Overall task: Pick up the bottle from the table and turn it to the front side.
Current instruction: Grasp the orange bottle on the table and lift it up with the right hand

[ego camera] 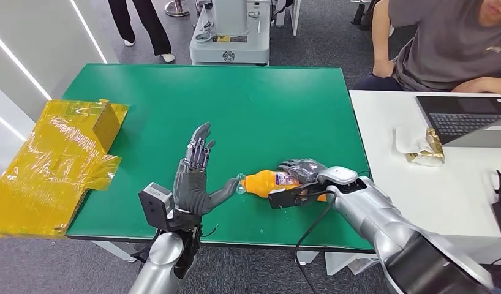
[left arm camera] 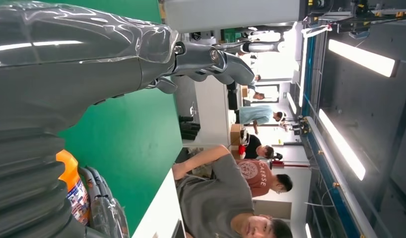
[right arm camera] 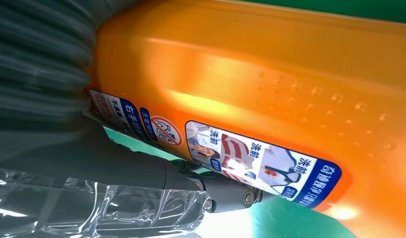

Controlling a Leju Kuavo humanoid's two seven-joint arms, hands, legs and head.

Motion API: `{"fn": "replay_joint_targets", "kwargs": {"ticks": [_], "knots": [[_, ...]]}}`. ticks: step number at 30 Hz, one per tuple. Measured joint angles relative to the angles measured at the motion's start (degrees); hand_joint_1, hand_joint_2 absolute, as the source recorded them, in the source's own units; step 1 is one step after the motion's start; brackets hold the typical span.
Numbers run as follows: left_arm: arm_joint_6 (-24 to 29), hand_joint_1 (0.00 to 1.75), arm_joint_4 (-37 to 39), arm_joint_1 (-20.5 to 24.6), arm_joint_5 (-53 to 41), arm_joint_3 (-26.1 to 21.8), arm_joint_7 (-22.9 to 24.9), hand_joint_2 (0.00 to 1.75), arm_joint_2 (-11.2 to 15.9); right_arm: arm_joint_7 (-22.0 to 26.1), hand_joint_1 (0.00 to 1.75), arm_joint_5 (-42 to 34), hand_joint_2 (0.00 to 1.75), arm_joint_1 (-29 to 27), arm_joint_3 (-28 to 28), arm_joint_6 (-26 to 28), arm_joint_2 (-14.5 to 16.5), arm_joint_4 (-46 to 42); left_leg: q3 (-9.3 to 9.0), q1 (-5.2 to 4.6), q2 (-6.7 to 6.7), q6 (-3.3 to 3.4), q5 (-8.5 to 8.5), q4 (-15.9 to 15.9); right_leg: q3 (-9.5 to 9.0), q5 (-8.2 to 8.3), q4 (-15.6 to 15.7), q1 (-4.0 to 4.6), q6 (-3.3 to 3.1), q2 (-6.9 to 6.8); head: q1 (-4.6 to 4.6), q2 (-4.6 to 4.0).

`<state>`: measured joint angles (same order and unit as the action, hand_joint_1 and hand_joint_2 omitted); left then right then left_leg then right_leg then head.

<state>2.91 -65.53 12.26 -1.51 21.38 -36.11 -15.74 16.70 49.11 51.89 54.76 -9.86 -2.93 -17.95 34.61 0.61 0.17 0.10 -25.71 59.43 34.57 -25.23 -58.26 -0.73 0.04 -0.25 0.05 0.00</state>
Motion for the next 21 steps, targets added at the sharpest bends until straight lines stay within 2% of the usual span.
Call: {"fn": "replay_joint_targets", "kwargs": {"ticks": [3,4,7,8,21], "knots": [[0.0,0.0,-0.22,-0.03,-0.11,-0.01,0.02,1.75,0.0,-0.42,0.0,0.08,1.75,-0.01,0.09,0.47,0.01,-0.01,-0.01,0.0,0.0,-0.02,0.03,0.0,-0.02,0.03,0.0,0.0,0.01,0.0,0.01,0.0],[0.0,0.0,-0.28,-0.05,-0.18,-0.02,0.05,1.75,0.0,-0.79,0.12,0.17,1.75,-0.01,0.11,0.91,0.01,-0.01,-0.01,0.0,0.0,-0.03,0.04,0.01,-0.02,0.03,0.0,0.0,0.01,0.0,0.0,0.0],[-0.01,0.0,-0.37,-0.09,-0.36,-0.15,0.11,1.75,0.0,-2.19,1.43,0.76,1.75,0.0,0.12,2.65,0.02,-0.01,-0.02,0.0,0.0,-0.04,0.05,0.0,-0.03,0.04,0.0,0.0,0.01,0.0,0.0,0.0],[-0.02,0.0,-0.39,-0.1,-0.39,-0.25,0.11,1.75,0.0,-2.69,1.75,1.06,1.75,-0.01,0.13,3.34,0.05,0.0,-0.02,0.0,0.0,-0.04,0.06,0.0,-0.03,0.04,0.0,0.0,0.0,0.01,0.0,0.0],[-0.05,0.0,-0.42,-0.19,-0.52,-0.84,0.09,1.75,-0.01,-4.46,1.75,2.82,1.75,-2.56,-0.16,18.02,2.0,0.07,0.13,0.01,-0.04,-0.1,0.1,-0.01,0.15,0.03,-0.02,0.01,-0.06,-0.01,-0.01,0.0]]}}
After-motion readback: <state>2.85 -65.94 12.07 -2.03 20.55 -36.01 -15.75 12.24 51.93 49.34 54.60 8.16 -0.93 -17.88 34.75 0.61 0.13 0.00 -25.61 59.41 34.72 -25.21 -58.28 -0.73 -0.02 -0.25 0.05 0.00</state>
